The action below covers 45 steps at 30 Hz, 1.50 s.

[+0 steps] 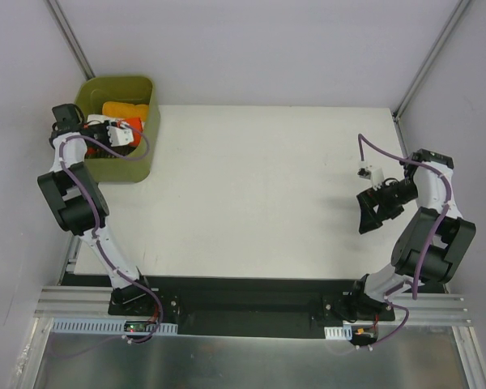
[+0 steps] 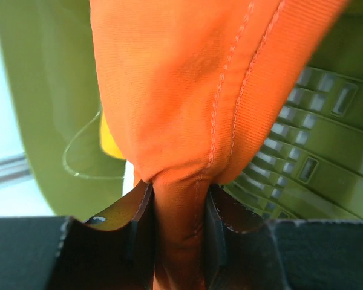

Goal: Roll the t-shirts
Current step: Place the T-shirt in the bin.

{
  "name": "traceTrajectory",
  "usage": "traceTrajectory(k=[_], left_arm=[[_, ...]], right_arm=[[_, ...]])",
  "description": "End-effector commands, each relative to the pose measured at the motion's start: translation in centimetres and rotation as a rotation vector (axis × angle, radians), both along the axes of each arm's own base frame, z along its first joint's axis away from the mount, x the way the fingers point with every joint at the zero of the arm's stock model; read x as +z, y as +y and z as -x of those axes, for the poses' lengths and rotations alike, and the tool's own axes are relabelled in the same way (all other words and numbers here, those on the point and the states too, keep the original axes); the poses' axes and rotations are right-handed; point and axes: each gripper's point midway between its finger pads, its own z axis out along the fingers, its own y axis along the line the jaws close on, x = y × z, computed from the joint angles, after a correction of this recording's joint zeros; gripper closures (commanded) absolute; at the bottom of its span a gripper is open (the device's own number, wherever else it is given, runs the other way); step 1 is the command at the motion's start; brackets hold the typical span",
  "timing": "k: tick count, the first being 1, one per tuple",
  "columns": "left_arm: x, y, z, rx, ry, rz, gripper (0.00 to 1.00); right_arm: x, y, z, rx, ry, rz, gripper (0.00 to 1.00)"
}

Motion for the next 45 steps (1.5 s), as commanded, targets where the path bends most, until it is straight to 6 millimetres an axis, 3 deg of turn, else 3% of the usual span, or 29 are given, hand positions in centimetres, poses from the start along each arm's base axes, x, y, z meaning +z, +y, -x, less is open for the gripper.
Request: traceTrajectory(k=[1,12,21,29,30,31,37,39,40,41,43,44,45], left_arm=[[0.2,-0.8,0.0,-0.134,-0.051,-0.046,1.0],[-3.5,-0.5,-0.2,-0.207,-0.044,-0.066,1.0],[-7.2,-0.1,0.1,-0.19,0.035,-0.055,1.0],[-9.1,0.5,0.5,-0.195,0.073,-0.097,1.0],[-9.1,0.7,0.3,-0.195,0.072,-0.108,0.86],[-9.4,1.1,0.0,-0.195,0.072,-0.122,0.81],[-10.8,2.9,-1.4,-0.221,0.071,-0.239,0.75],[-10.4,2.6,-1.7,-0.241,0.048,-0.246,0.64],[-10.2,2.5,-1.7,-0.243,0.041,-0.242,0.45],[-9.8,2.4,-1.7,-0.234,0.034,-0.229,0.35],[-8.9,1.9,-1.5,-0.234,0.019,-0.21,0.25],[-8.7,1.8,-1.4,-0.241,0.014,-0.211,0.01],[-7.8,1.6,-1.3,-0.243,-0.004,-0.209,0.01]], right_arm=[[3.2,1.9,7.7,-0.005,0.302,-0.063,0.04],[2.9,1.5,9.3,-0.004,0.377,-0.027,0.04],[3.3,0.5,8.0,-0.009,0.387,0.005,0.04],[3.0,0.5,8.2,0.0,0.399,0.003,0.04],[3.0,0.5,8.2,0.0,0.396,0.006,0.04],[3.0,0.4,8.2,0.001,0.397,0.007,0.04],[3.0,0.3,8.3,0.002,0.401,0.015,0.04],[3.1,0.3,8.3,0.0,0.4,0.014,0.04],[3.1,0.3,8.2,0.001,0.399,0.013,0.04],[3.1,0.3,8.2,0.001,0.397,0.014,0.04],[3.1,0.4,8.1,0.002,0.393,0.009,0.04],[3.1,0.3,8.0,0.002,0.39,0.008,0.04],[3.1,0.3,7.9,0.002,0.387,0.006,0.04]])
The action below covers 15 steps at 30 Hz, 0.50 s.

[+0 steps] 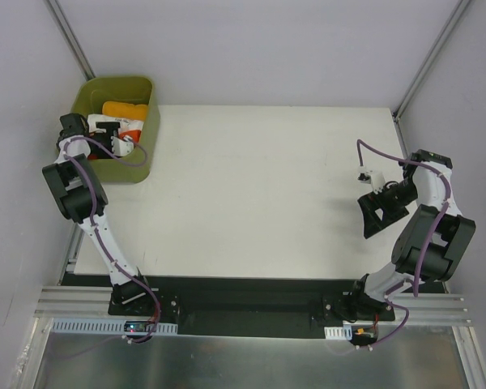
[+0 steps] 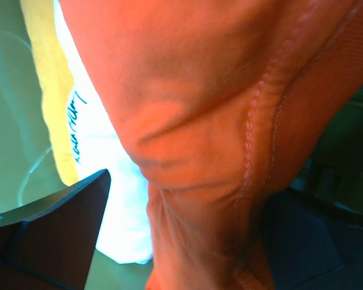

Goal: Roll the t-shirts
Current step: Place the T-shirt in the bin, then reset both arms

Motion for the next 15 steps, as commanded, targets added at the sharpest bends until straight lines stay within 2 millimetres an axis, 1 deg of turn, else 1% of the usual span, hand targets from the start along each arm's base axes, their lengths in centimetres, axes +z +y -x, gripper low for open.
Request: traceTrajectory(k=[1,2,3,4,5,6,7,8,9,11,12,14,15], left_arm=[[0.5,-1.0,1.3,-0.121,-0.035,-0.08,0.01],[0.6,-1.2,1.6,-0.122,-0.034,-0.076,0.01],[1.6,-1.3,1.8,-0.122,-0.049,-0.082,0.01],[1.5,-1.8,2.4,-0.124,-0.041,-0.063,0.01],[1.9,-2.0,2.7,-0.12,-0.043,-0.053,0.01],[3.5,-2.4,3.0,-0.116,-0.064,-0.05,0.01],[3.5,-3.0,3.6,-0.102,-0.048,-0.001,0.01],[4.1,-3.3,4.0,-0.097,-0.051,0.009,0.01],[4.9,-3.7,4.8,-0.091,-0.055,0.017,0.01],[5.7,-4.2,5.6,-0.053,-0.04,0.064,0.01],[6.6,-4.5,6.2,-0.04,-0.042,0.071,0.01],[7.1,-4.3,6.7,0.022,-0.014,0.105,0.01],[7.9,-4.2,6.9,0.045,-0.016,0.116,0.01]], right_arm=[[4.1,2.2,6.4,-0.007,0.302,-0.105,0.04],[4.2,2.1,6.1,-0.007,0.289,-0.105,0.04],[4.2,2.0,5.9,-0.007,0.283,-0.104,0.04],[4.2,2.0,5.6,-0.005,0.283,-0.108,0.04],[4.4,1.9,5.1,-0.007,0.264,-0.106,0.04],[4.5,1.9,4.9,-0.005,0.262,-0.109,0.04],[4.5,1.9,4.6,-0.009,0.253,-0.116,0.04],[4.6,1.9,4.4,-0.009,0.249,-0.12,0.04],[4.7,1.9,4.1,-0.01,0.239,-0.121,0.04],[4.9,2.2,3.6,-0.016,0.219,-0.137,0.04],[5.1,2.2,3.2,-0.016,0.198,-0.14,0.04],[5.4,2.6,2.8,-0.019,0.169,-0.161,0.04],[5.6,2.7,2.5,-0.015,0.149,-0.166,0.04]])
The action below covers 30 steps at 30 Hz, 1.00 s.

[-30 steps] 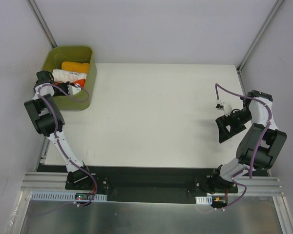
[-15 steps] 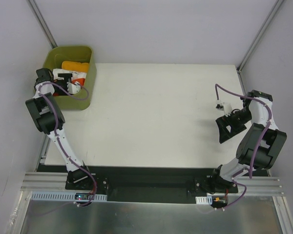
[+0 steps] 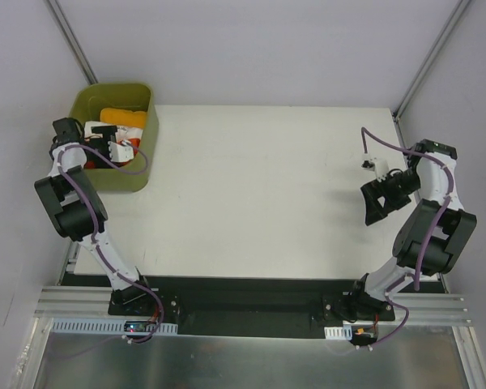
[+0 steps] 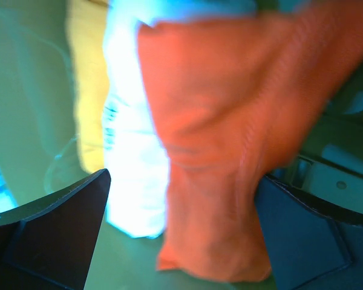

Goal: Roll the t-shirts
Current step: Reset both arms

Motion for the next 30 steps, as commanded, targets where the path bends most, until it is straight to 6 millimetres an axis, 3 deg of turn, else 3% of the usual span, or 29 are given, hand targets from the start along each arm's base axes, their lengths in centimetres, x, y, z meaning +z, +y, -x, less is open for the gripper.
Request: traceTrajectory(k=[1,6,10,14,15,17,18,20,21,22,24,25,29,30], left_arm=[[4.3,-2.1,1.9,0.062,0.011,0.13,0.01],[8.5,-2.1,1.0,0.214,0.033,0.31,0.01],[10.6,-2.7,0.6,0.322,0.071,0.438,0.01],[13.2,-4.0,1.0,0.451,0.085,0.51,0.01],[14.6,-6.0,1.6,0.436,0.077,0.521,0.01],[15.6,-8.5,2.4,0.459,0.084,0.528,0.01],[16.8,-12.1,3.0,0.411,0.074,0.511,0.01],[18.0,-14.7,3.4,0.473,0.062,0.508,0.01],[19.9,-16.0,3.6,0.484,0.035,0.537,0.01],[20.8,-18.6,4.0,0.528,0.075,0.643,0.01],[23.3,-19.9,4.6,0.605,0.095,0.806,0.01],[24.0,-20.9,5.2,0.676,0.169,0.964,0.01],[27.5,-25.1,7.9,0.584,0.366,1.21,0.01],[28.0,-25.4,8.2,0.626,0.409,1.277,0.01]], right_arm=[[4.8,3.5,5.3,-0.01,0.194,-0.172,0.04],[5.9,4.7,4.6,-0.048,0.132,-0.229,0.04],[6.8,5.7,4.1,-0.063,0.079,-0.272,0.04],[9.3,6.1,3.0,-0.073,-0.054,-0.27,0.04],[9.9,6.1,2.7,-0.093,-0.079,-0.265,0.04],[10.6,5.6,1.4,-0.216,-0.151,-0.209,0.04],[10.8,5.2,1.0,-0.251,-0.178,-0.179,0.04],[12.4,5.1,0.2,-0.289,-0.298,-0.156,0.04],[13.0,5.2,0.2,-0.324,-0.331,-0.157,0.04],[13.7,5.0,-0.8,-0.334,-0.412,-0.149,0.04],[15.7,5.2,-0.8,-0.403,-0.528,-0.141,0.04],[16.2,4.7,-1.7,-0.428,-0.598,-0.129,0.04],[18.0,4.7,-1.1,-0.526,-0.711,-0.122,0.04],[18.3,5.4,-0.6,-0.514,-0.723,-0.146,0.04]])
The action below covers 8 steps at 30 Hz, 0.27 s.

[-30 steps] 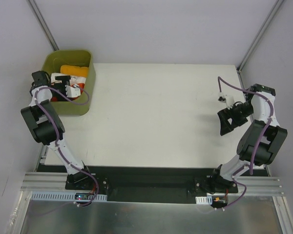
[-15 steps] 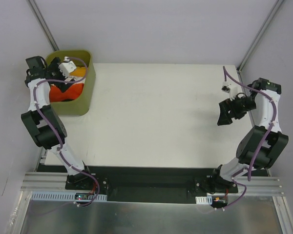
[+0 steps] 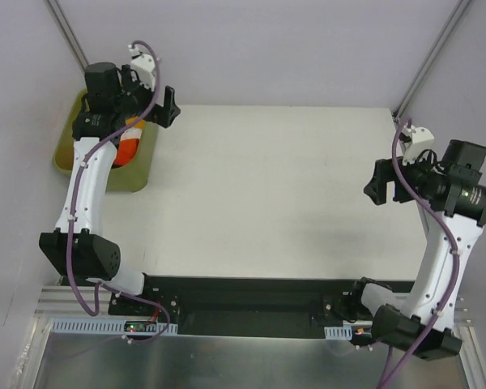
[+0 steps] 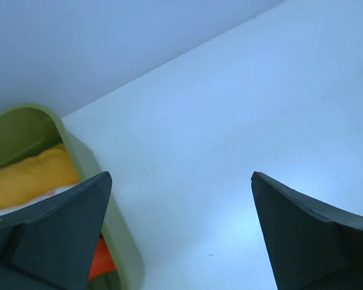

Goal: Roll the t-shirts
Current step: Reset both arms

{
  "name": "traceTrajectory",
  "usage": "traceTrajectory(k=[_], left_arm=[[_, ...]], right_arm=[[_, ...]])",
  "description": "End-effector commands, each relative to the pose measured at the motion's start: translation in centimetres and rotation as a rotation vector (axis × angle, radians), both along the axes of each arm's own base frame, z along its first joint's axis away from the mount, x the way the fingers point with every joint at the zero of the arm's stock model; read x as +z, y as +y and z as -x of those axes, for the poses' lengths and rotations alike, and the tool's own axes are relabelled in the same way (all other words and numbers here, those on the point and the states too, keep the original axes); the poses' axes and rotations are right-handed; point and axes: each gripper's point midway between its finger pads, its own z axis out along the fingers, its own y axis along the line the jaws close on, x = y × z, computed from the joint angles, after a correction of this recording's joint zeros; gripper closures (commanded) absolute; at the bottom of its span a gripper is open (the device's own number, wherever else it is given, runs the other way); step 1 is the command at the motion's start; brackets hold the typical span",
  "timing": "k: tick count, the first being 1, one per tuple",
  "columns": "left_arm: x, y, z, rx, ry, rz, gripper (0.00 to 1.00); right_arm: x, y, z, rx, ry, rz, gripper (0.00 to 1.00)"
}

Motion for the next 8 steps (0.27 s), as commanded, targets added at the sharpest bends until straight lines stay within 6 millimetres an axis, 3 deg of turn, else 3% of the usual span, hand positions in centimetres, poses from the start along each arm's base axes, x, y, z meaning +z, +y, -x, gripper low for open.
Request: traceTrajectory(k=[1,3,6,8], left_arm=[[4.1,-2.1,2.7,0.093,0.163,0.406,0.01],[4.6,-4.4,4.5,-0.035,0.147,0.377,0.01],[4.2,-6.1,6.9,-0.22,0.115,0.318,0.01],[3.4,-6.0,7.8,-0.221,0.123,0.308,0.01]], right_arm=[[1.2,0.9,0.0,-0.105,-0.071,-0.095,0.04],[1.2,1.7,0.6,-0.081,-0.078,-0.124,0.04],[0.8,2.8,1.5,-0.062,-0.094,-0.156,0.04],[0.7,3.6,2.3,-0.031,-0.115,-0.17,0.04]])
